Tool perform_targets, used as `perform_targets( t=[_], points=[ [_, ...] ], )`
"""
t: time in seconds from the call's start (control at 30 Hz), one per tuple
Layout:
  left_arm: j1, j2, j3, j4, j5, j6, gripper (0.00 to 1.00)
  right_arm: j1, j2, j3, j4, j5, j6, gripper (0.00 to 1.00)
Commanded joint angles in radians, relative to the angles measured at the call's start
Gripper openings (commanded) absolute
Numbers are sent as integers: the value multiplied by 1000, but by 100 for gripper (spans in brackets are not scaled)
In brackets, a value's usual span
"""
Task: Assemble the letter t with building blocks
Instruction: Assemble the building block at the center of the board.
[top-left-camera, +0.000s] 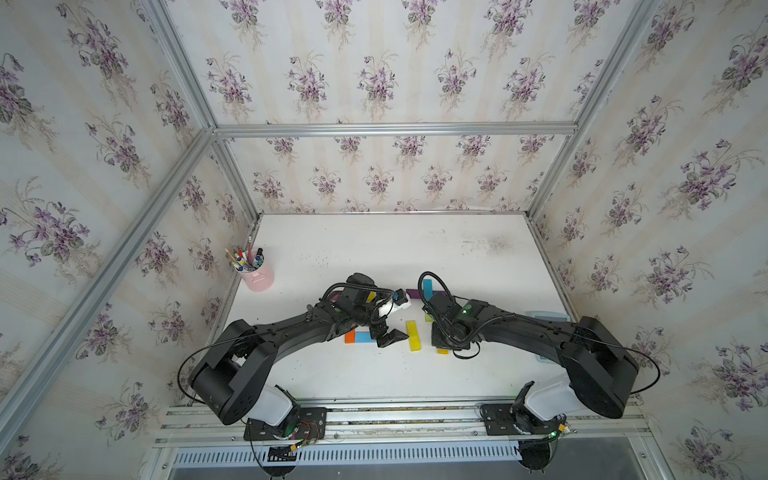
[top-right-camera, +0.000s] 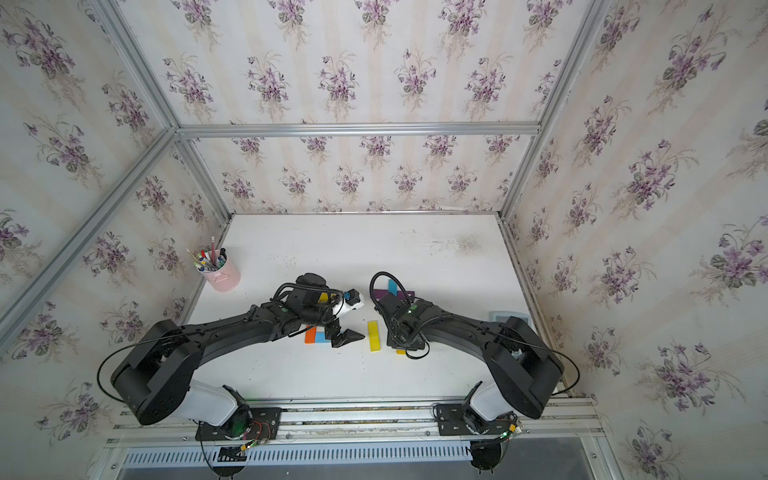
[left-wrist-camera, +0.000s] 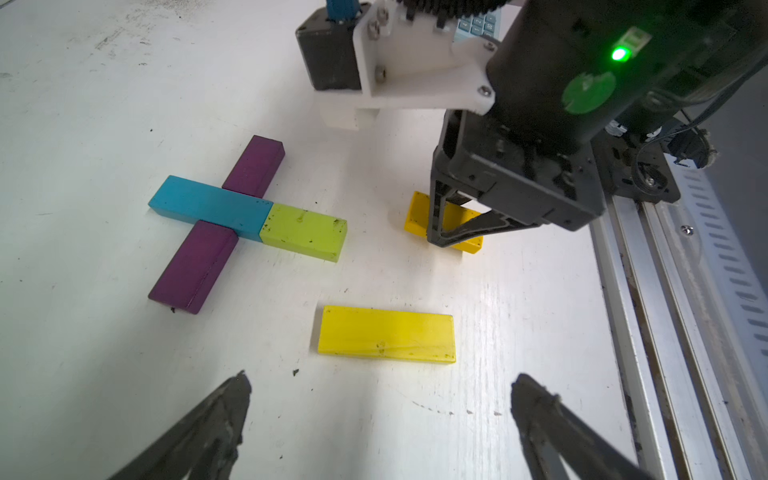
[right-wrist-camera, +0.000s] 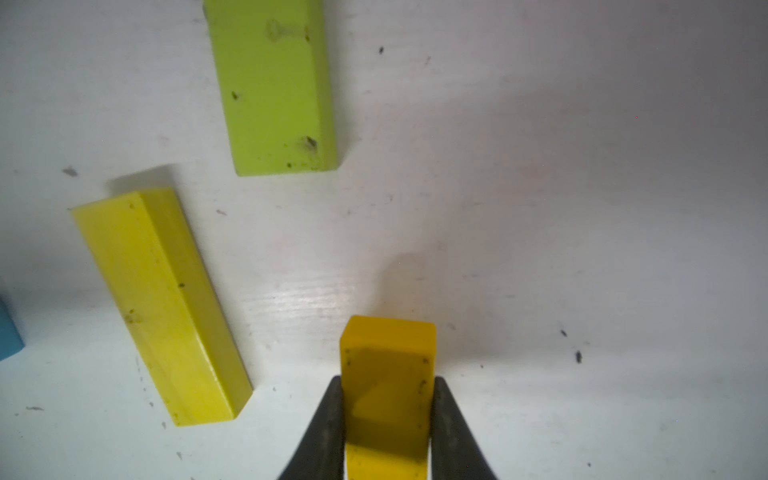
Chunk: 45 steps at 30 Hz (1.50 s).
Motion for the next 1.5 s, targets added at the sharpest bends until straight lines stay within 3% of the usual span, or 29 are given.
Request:
perform_targets(
  t=[0.0, 0.17, 0.47, 1.47],
  points=[
    [6, 14, 17, -31, -24, -6, 100, -18, 22, 16, 23, -5, -76, 12],
    [32, 26, 15, -18, -61, -32, 100, -50, 46, 32, 60, -32, -124, 12],
    [64, 53, 45, -82, -7, -17, 100, -63, 83, 34, 115, -78, -142, 12],
    [77, 48, 45, -88, 43, -11, 100, -79, 180, 81, 147, -73, -145, 13]
  ],
)
